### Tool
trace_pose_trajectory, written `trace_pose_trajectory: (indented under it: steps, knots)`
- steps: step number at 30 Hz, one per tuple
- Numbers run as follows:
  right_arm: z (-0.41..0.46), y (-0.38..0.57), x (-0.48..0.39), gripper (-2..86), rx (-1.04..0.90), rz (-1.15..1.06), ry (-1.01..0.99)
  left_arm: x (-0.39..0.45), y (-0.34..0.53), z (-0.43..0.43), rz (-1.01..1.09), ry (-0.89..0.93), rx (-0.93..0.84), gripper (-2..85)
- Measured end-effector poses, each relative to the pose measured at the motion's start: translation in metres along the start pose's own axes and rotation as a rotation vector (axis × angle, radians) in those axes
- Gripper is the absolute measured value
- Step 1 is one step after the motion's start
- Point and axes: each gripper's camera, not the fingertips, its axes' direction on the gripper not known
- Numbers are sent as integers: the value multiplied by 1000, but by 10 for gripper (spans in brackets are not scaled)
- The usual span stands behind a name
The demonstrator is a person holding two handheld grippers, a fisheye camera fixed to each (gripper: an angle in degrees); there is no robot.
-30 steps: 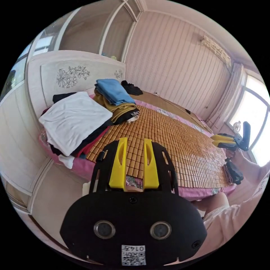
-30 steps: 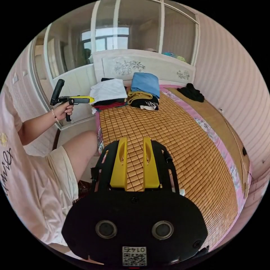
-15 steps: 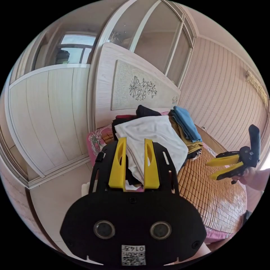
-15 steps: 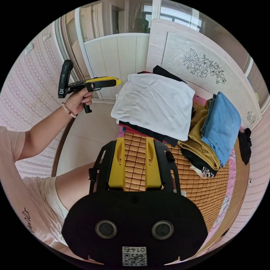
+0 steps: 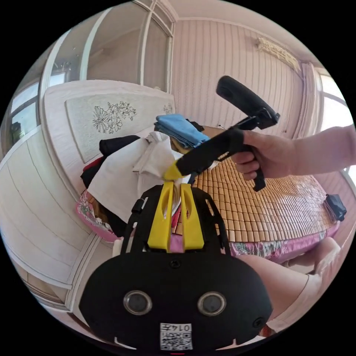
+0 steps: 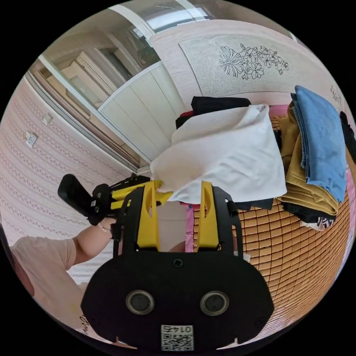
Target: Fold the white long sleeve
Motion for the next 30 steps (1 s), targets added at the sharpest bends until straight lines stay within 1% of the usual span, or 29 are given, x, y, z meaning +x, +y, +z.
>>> trace_pose_trajectory:
  steps: [6,9,11,14,16,17,20,21,24,27,30]
  knots:
    - [15,-11,41,175,19,207,-118,31,0,10,107,-7,-78,52]
    - [13,-6,57,167,34,241,-107,46,2,4,199,-21,-71,55]
    - [17,-4,68,151,12,266,-105,51,3,0,211,-8,-76,56]
    - [21,-2,83,110,3,318,-106,43,4,-13,151,71,-62,58]
    - [22,-1,89,98,4,330,-88,29,5,-26,90,81,-41,58]
    - [24,0,93,94,-3,337,-73,16,5,-34,57,44,-27,57]
    - [29,2,97,90,-21,337,-50,-30,-1,-42,-38,-176,-51,57]
    - [30,5,98,89,-15,333,-55,-52,-7,-43,-81,-214,-51,60]
    - [32,15,101,92,-3,345,-88,-106,-25,-40,-206,-271,-53,73]
    - [37,25,104,96,-15,365,-79,-143,-41,-28,-275,-261,-76,87]
    - [46,27,100,104,-58,332,9,-153,-56,-10,-247,-233,-140,99]
